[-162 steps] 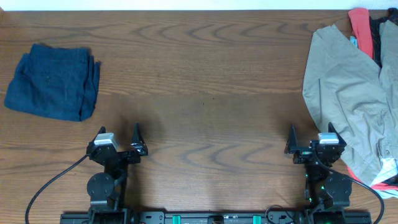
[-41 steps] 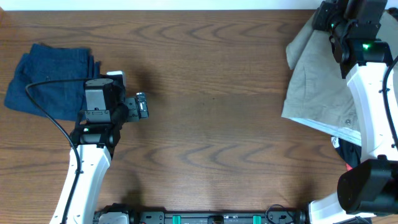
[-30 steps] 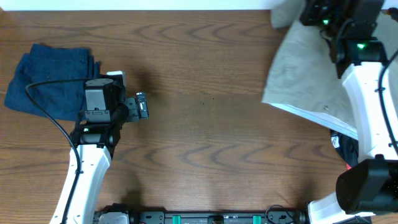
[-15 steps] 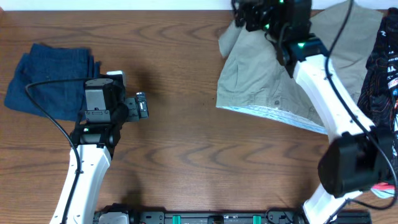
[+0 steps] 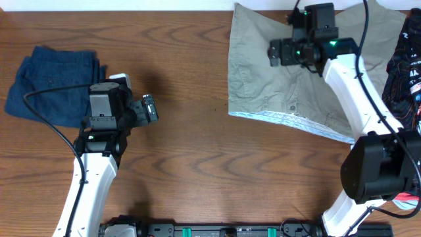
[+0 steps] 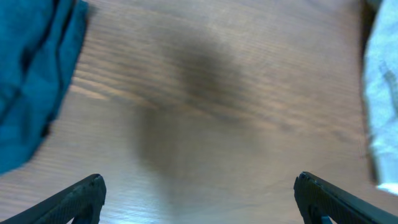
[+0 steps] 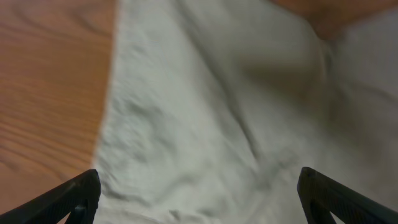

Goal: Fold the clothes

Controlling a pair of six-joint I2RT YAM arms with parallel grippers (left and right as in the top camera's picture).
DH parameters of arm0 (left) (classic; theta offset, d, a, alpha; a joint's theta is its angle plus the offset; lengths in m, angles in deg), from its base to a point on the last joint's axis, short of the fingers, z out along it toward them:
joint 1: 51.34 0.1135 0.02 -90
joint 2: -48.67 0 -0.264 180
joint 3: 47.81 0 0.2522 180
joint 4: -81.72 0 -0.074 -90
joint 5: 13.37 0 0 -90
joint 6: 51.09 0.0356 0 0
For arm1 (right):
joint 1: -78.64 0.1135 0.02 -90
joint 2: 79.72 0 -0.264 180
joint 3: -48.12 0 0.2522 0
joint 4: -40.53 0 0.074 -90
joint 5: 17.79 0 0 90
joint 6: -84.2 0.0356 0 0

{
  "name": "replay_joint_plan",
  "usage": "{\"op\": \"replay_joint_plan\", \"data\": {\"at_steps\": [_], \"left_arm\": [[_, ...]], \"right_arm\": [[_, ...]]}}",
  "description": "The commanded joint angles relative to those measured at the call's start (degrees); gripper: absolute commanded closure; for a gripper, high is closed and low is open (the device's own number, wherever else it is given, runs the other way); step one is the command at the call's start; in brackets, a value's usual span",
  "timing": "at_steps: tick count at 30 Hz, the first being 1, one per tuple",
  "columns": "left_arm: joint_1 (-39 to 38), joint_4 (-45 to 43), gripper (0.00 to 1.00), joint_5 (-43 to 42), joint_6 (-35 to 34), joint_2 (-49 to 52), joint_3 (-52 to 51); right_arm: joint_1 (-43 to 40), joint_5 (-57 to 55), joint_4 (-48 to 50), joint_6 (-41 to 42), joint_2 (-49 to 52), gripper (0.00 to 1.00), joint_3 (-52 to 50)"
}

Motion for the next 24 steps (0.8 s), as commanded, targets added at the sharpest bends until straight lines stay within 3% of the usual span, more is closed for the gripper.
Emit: {"op": "replay_joint_plan", "data": {"at_steps": [1,11,18,24], "left_arm": [[0.22,-1.57,0.02,-5.05,-7.08,0.98,1.27],[-4.07,-7.61,0.01,-12.92,-12.31,10.78,1.27],[-12.35,-14.21,0.02,-13.07,-15.34,20.20,1.27],[-15.21,-14.80,0.02,-13.05,-15.47,21.84,1.27]], "right_arm": [[-1.70,-3.48,-3.34,-2.29,-0.22,0.01,0.81],[-4.57,-3.67,-10.47,-0.74,-0.22,0.01,0.81],[-3.34,-0.68,-13.05,-1.44,0.02,0.01,0.02],[-2.56,0.81,-12.09,-2.69,1.51,0.04,-4.17]]}}
